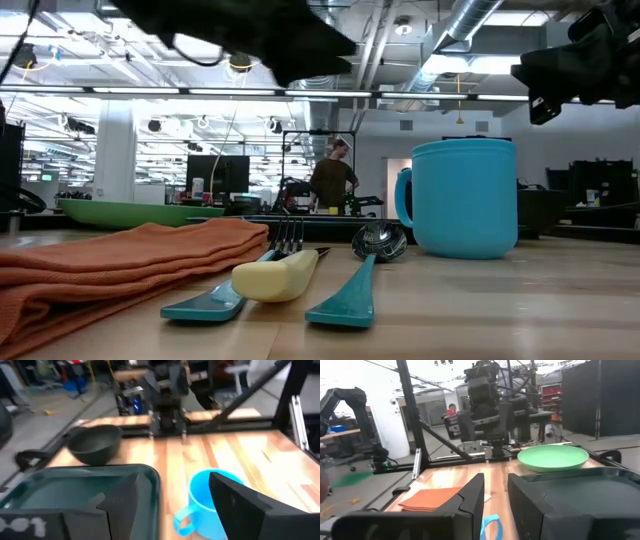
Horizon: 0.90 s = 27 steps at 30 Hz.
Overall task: Set up tray
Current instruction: Put the blue mug on the black serving tray
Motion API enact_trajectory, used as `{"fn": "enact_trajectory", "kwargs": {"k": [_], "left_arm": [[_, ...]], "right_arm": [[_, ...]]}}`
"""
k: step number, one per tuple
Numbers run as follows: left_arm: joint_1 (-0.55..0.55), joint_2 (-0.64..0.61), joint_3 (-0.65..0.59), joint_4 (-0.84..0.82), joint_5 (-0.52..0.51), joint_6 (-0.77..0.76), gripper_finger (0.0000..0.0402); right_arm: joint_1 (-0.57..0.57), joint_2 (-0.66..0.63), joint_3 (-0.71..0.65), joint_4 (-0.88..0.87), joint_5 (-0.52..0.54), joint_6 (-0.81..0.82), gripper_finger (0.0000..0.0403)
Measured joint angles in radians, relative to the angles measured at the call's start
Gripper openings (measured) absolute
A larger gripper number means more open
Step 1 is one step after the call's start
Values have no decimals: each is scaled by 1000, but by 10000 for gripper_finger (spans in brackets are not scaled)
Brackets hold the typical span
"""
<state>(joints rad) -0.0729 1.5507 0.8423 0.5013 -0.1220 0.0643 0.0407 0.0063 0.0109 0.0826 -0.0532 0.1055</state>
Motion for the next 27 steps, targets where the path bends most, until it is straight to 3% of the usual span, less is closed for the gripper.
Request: {"fn": "enact_trajectory", "kwargs": {"k": [9,16,22,27], "left_arm": [[73,179,185,-246,153,20,231],[116,202,210,-351,241,170,231],[123,202,211,-354,242,354,231],[120,202,211,-353,269,392,231]], "right_arm": [[45,0,0,0,1,0,82],[77,0,0,-1,1,27,82],[97,0,0,-2,1,27,82],[99,0,1,-1,1,27,82]]}}
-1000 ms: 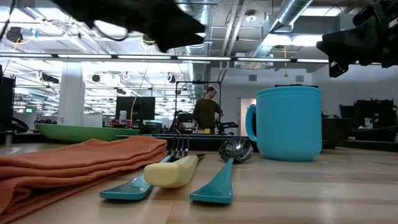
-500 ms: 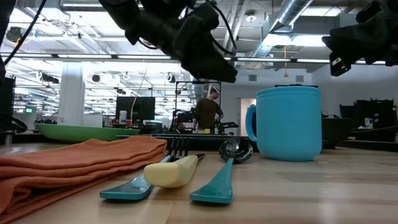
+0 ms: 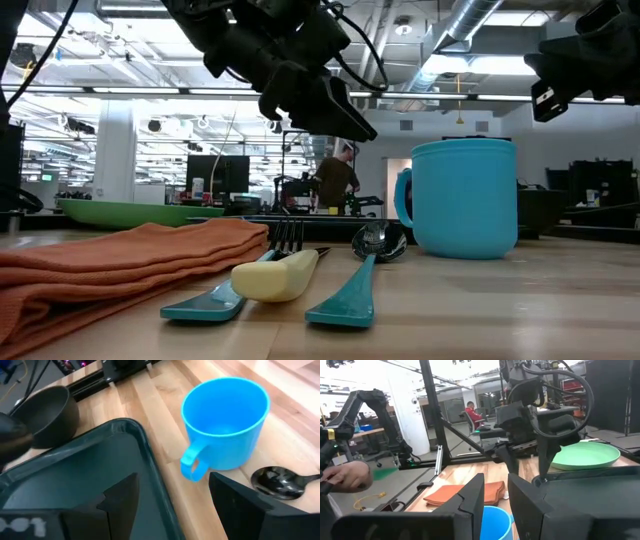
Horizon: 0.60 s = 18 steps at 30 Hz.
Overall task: Set up tray
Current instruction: Put the blue mug on the black serving tray
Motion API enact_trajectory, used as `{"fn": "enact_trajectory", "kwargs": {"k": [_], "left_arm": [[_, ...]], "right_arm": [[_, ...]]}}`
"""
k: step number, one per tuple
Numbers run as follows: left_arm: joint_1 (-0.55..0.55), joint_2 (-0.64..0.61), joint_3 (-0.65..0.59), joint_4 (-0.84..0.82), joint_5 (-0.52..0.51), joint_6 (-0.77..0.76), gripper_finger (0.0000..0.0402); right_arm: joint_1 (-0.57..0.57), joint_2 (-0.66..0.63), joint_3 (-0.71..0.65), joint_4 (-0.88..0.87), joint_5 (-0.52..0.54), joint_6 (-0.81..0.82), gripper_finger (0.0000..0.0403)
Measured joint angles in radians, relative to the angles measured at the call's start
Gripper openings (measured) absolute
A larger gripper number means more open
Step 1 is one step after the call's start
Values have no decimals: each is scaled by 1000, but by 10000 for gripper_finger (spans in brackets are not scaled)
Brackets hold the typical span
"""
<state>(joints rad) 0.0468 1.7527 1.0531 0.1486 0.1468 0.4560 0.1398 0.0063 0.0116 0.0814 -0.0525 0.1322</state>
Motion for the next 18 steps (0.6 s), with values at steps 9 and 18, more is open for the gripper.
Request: {"fn": "enact_trajectory", "kwargs": {"k": [9,18], "left_arm": [[-45,0,0,18,-138,-9,231],[-110,0,0,30,-316,-12,231]], "right_arm": [[0,0,0,0,0,0,82],[0,0,0,-1,0,0,82]]}}
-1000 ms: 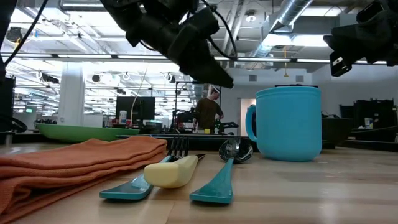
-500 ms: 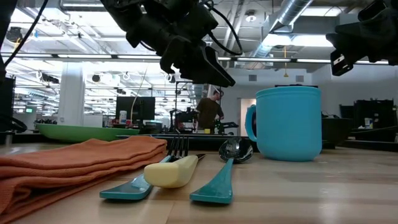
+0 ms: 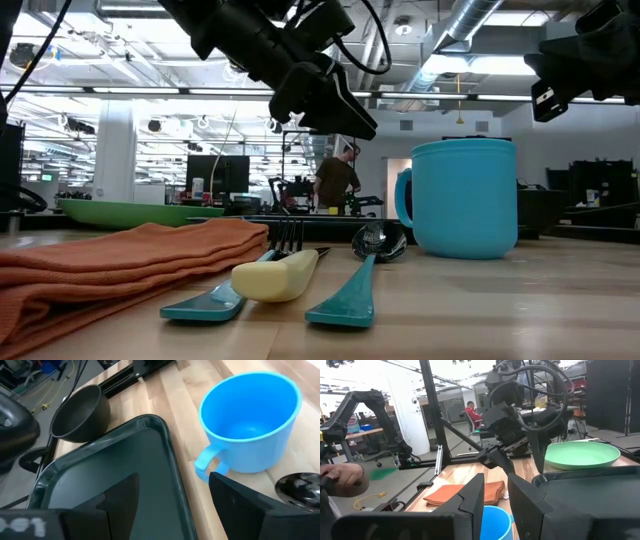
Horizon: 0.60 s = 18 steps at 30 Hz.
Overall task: Set up tray
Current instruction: Put the blue mug on the black serving tray
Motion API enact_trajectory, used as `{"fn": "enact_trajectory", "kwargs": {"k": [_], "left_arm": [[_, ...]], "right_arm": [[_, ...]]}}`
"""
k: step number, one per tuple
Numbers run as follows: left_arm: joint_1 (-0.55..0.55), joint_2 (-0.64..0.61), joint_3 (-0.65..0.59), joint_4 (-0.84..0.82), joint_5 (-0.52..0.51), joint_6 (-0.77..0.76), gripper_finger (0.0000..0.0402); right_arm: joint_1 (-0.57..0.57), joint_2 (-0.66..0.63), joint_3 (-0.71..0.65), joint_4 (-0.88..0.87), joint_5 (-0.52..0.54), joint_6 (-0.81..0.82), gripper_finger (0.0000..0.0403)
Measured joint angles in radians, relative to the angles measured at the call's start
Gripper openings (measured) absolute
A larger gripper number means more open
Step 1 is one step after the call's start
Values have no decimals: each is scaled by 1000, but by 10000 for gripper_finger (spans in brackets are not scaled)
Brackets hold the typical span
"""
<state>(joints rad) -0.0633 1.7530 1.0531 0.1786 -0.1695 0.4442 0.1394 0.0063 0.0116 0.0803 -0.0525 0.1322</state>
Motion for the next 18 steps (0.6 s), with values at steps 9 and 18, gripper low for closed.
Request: {"fn": "enact_trajectory", "kwargs": {"k": [9,18], "left_arm": [[-11,48,1,24,-69,-59,231],[-21,131,2,128,-73,-36,231]], "right_arm": [[0,0,0,-1,0,0,82],[0,0,0,-21,0,8,82]]}}
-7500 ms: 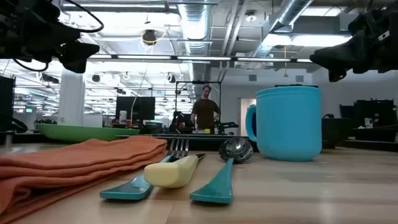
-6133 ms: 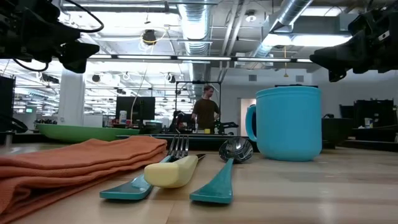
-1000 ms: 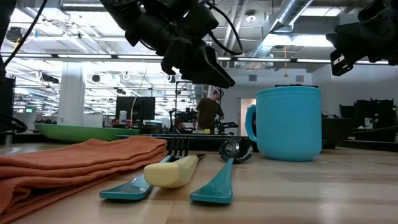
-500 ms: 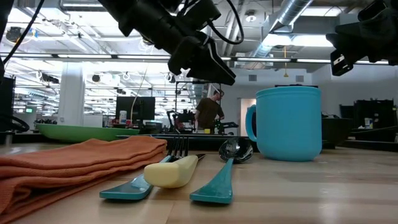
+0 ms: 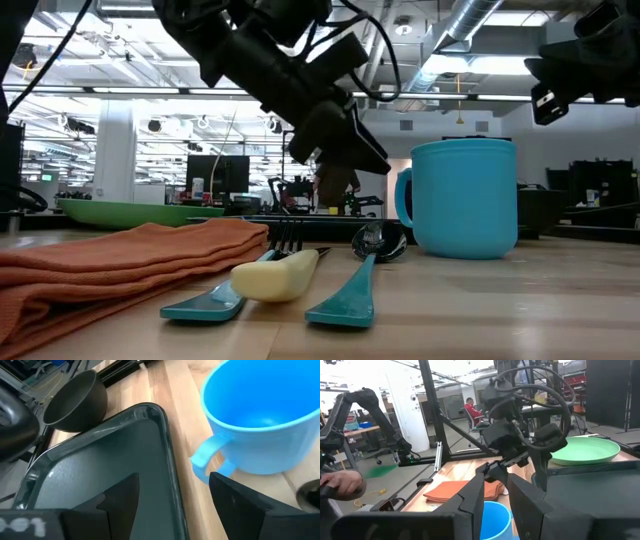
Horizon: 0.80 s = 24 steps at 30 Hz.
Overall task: Set up tray
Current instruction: Put the blue mug on the black serving tray
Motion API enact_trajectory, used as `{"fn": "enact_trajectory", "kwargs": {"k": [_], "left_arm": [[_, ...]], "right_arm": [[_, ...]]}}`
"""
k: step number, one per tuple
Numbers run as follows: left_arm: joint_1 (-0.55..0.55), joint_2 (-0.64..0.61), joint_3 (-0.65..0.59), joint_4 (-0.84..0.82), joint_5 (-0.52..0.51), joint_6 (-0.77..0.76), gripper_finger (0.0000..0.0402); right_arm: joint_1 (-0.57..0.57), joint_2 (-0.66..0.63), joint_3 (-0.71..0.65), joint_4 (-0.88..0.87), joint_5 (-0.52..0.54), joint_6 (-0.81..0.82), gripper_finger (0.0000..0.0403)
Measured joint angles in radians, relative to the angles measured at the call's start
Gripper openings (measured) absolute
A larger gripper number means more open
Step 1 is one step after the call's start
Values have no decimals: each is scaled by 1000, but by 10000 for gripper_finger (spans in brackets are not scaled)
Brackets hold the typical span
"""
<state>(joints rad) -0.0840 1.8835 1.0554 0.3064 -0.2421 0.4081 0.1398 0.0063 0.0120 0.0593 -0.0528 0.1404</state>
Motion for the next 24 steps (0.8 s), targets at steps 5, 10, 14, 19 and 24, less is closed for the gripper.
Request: {"fn": "enact_trajectory", "kwargs": {"k": [5,10,14,19,24], "left_arm": [[14,0,0,8,79,-11,231],[28,0,-1,-1,152,-60,231],[27,0,-1,-4,156,-55,231],[25,0,-1,-5,160,-52,231],[26,0,-1,-5,159,-52,231]], "right_arm": [[0,0,0,-3,0,10,82],[0,0,0,-3,0,10,82],[0,0,0,-3,0,10,82],[0,0,0,-3,0,10,82],[0,0,0,-3,0,10,82]]}}
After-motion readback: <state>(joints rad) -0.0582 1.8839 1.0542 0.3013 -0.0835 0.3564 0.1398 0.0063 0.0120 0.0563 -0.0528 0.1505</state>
